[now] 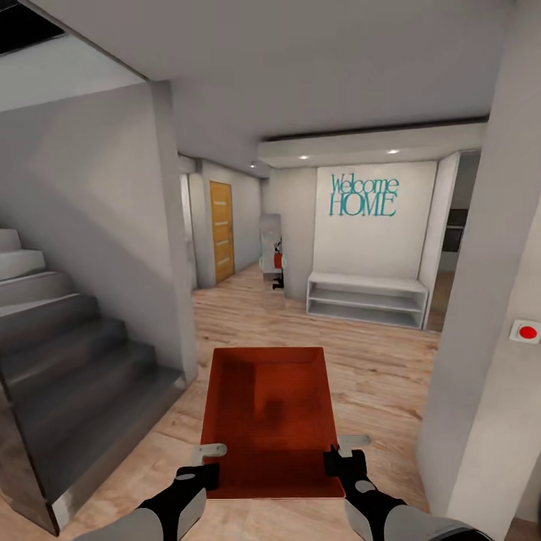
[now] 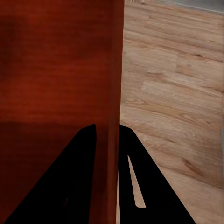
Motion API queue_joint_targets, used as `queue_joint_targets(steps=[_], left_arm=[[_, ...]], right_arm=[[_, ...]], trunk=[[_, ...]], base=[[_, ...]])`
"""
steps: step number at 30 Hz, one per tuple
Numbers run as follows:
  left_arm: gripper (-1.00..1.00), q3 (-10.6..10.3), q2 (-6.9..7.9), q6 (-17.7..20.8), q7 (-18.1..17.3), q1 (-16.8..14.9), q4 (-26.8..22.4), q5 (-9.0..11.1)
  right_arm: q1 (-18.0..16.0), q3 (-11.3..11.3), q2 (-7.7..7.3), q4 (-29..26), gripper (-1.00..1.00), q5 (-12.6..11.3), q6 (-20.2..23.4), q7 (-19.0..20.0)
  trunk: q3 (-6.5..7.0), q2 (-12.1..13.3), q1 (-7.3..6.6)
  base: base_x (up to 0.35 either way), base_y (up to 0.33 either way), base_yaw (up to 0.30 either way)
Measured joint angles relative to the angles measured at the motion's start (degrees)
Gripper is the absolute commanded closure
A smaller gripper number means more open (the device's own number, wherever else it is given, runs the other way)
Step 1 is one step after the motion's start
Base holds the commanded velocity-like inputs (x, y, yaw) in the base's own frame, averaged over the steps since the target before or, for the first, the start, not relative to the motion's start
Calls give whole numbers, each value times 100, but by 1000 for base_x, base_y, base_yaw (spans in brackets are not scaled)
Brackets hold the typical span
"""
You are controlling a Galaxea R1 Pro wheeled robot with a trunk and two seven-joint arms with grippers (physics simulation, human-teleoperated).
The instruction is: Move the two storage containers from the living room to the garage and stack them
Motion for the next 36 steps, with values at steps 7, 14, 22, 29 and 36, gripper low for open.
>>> queue_joint_targets(steps=[7,14,22,29,36], left_arm=[[100,-3,2,-3,-1,0,-1,4],[100,-14,6,-5,-2,0,-2,13],[100,4,-1,-1,1,0,0,-2],[100,11,-4,0,2,0,1,-8],[100,7,-3,-5,1,0,0,-5]], right_arm=[[-2,7,1,0,100,-5,-1,-1],[-3,28,6,2,100,-28,-5,-5],[-1,-10,-2,-1,100,14,1,1],[-1,-20,-5,-2,100,24,3,5],[-2,-8,-3,-1,100,13,-2,2]], trunk=[[0,0,0],[0,0,0],[0,0,0],[0,0,0],[0,0,0]], base=[[322,0,0],[322,0,0],[322,0,0],[322,0,0],[322,0,0]])
